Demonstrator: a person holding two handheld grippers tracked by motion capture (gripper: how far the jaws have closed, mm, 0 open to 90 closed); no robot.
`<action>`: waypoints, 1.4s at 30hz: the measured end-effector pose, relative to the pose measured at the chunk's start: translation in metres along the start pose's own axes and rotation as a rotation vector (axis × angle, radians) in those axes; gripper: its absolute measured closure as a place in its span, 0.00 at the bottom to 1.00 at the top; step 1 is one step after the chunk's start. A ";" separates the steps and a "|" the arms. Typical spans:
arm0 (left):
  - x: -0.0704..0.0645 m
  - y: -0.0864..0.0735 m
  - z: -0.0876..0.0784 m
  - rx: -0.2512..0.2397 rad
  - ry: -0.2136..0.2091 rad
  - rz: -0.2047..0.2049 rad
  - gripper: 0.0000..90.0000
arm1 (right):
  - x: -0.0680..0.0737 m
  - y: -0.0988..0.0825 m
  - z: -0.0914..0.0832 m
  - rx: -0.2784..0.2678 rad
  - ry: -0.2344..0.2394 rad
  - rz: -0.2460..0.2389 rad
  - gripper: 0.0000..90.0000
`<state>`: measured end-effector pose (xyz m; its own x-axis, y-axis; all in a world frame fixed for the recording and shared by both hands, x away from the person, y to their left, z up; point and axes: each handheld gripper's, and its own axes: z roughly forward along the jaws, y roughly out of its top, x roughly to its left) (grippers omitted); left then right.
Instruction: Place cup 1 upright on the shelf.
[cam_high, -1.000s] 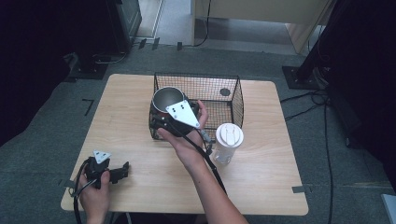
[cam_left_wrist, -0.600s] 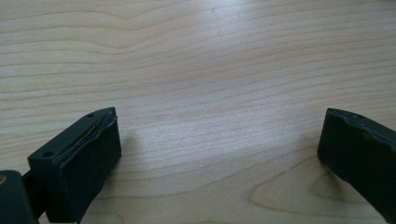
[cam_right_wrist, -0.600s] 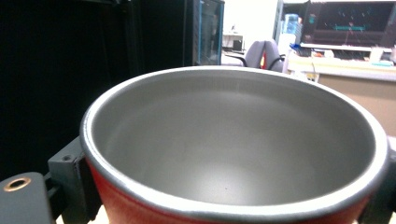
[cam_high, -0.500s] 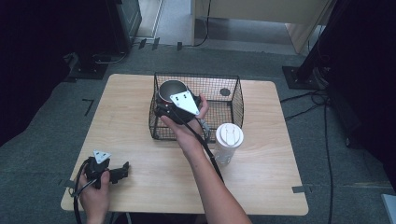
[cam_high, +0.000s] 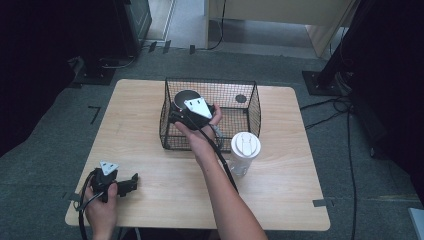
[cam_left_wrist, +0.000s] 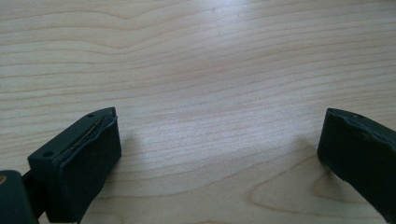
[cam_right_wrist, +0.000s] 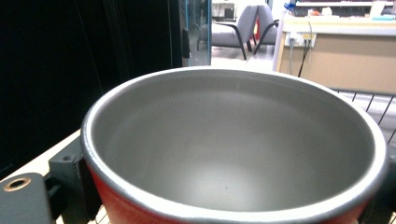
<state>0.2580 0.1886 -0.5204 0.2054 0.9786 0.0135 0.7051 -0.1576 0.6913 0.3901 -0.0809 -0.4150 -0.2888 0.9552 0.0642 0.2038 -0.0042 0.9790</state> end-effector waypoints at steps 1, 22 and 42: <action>0.000 0.000 0.000 -0.001 0.000 -0.001 0.00 | 0.000 -0.001 0.002 0.003 -0.002 0.006 0.08; 0.000 0.000 0.000 0.001 0.000 0.001 0.00 | -0.010 0.008 0.021 0.042 -0.020 0.072 0.08; 0.000 0.000 0.000 0.003 0.001 0.004 0.00 | -0.026 -0.003 0.055 0.078 -0.052 -0.002 0.08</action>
<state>0.2580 0.1889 -0.5202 0.2078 0.9780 0.0172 0.7060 -0.1622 0.6894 0.4486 -0.0892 -0.4299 -0.2409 0.9693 0.0501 0.2761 0.0189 0.9610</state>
